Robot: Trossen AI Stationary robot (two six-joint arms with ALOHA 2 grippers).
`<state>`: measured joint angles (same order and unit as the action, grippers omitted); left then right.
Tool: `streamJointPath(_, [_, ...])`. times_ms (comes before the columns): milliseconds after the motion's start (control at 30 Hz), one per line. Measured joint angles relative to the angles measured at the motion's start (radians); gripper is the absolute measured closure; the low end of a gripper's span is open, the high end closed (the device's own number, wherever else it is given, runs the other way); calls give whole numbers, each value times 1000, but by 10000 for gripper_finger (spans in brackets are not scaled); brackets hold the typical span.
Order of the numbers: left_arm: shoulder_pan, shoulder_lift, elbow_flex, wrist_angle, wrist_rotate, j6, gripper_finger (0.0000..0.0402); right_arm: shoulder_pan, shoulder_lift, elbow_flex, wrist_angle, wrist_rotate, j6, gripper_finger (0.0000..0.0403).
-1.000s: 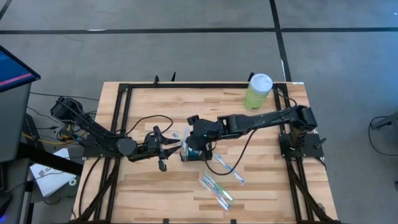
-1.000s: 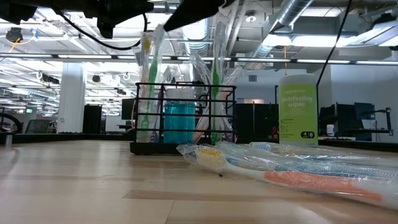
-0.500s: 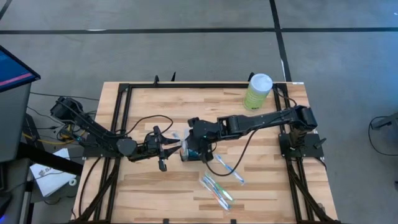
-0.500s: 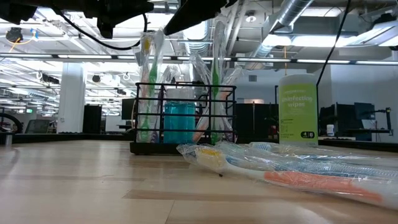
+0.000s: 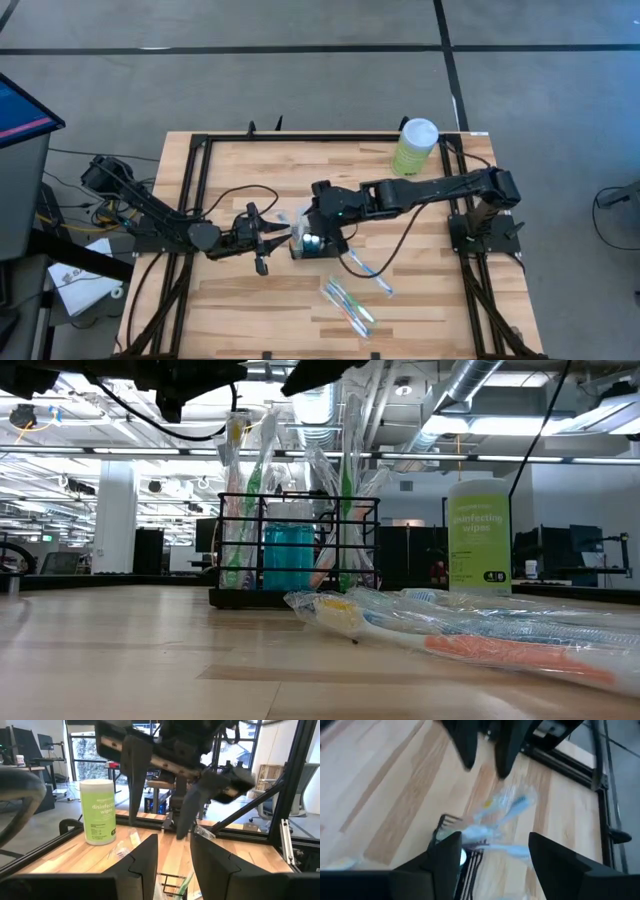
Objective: Pick & Place toothbrushing station
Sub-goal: Put the blue toothbrush into the mesh
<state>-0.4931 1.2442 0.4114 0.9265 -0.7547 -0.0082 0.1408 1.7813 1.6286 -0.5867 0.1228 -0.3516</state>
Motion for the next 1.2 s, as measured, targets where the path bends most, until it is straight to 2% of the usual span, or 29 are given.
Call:
streamJointPath(367, [0,0,0,-8,0,0,293,101,-97,-1,-199,-23,163,221])
streamJointPath(600, [0,0,0,-10,0,-7,293,164,-92,-2,-335,-43,301,232])
streamJointPath(867, [0,0,0,-11,0,-8,293,243,-93,-5,-412,-41,451,243])
streamJointPath(1200, [0,0,0,-10,0,-8,293,285,-93,-187,-431,38,682,272])
